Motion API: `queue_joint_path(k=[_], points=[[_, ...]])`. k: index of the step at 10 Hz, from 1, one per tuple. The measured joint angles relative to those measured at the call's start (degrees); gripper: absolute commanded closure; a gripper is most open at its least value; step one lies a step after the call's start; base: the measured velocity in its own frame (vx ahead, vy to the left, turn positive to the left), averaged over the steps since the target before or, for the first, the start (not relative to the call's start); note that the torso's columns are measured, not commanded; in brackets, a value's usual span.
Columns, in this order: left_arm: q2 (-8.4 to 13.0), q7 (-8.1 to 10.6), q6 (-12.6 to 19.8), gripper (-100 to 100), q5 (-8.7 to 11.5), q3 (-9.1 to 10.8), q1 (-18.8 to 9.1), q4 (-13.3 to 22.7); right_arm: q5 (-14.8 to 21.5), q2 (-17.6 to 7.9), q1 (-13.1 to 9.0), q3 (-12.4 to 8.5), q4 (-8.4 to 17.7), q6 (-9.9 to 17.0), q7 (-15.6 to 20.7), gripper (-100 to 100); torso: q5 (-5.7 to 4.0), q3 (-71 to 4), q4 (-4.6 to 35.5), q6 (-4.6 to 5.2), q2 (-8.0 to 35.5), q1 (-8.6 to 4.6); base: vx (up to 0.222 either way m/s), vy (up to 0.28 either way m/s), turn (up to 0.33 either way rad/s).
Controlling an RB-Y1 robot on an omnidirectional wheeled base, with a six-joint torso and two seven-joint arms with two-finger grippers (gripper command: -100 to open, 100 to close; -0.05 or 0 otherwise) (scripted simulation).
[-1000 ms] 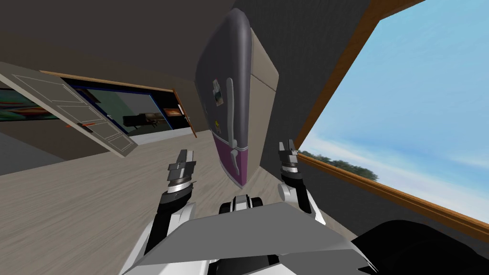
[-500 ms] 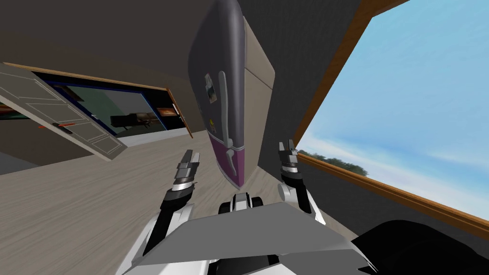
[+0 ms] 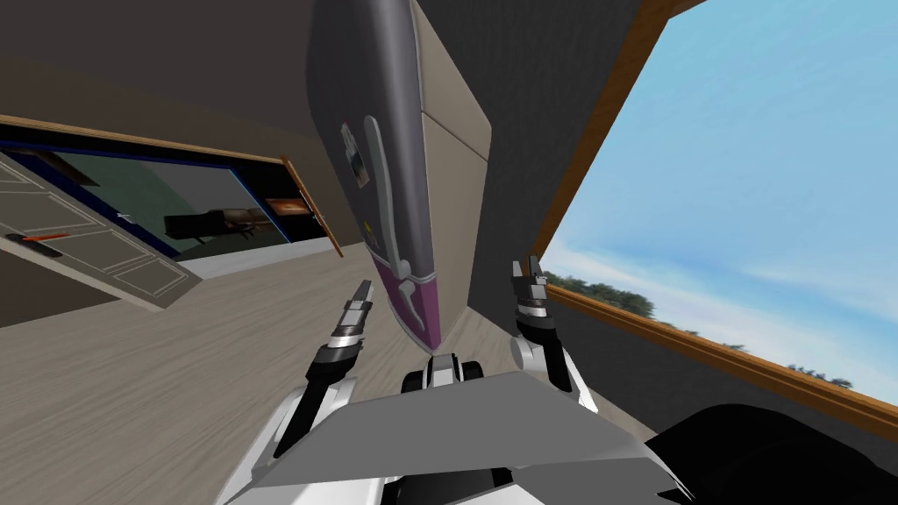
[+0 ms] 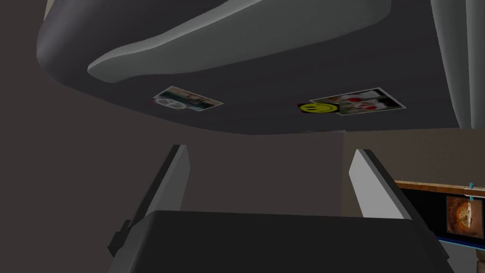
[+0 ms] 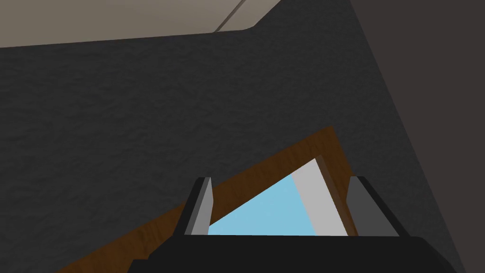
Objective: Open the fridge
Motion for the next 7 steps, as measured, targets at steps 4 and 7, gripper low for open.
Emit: queue_joint_path(k=[4,7], points=[[3.9,-1.85,2.0,-100,-3.1,-0.41,-1.0,3.4,0.0,0.0,0.0,0.0,0.0,0.0,0.0,0,-0.04,0.0,0.0,0.00,0.0,-0.13,0.057,-0.088,-0.089],[6.2,-2.91,3.0,-100,-4.8,-0.56,-1.7,5.6,0.0,0.0,0.0,0.0,0.0,0.0,0.0,0,-0.01,0.0,0.0,-0.01,0.1,0.02,0.051,-0.050,-0.041]])
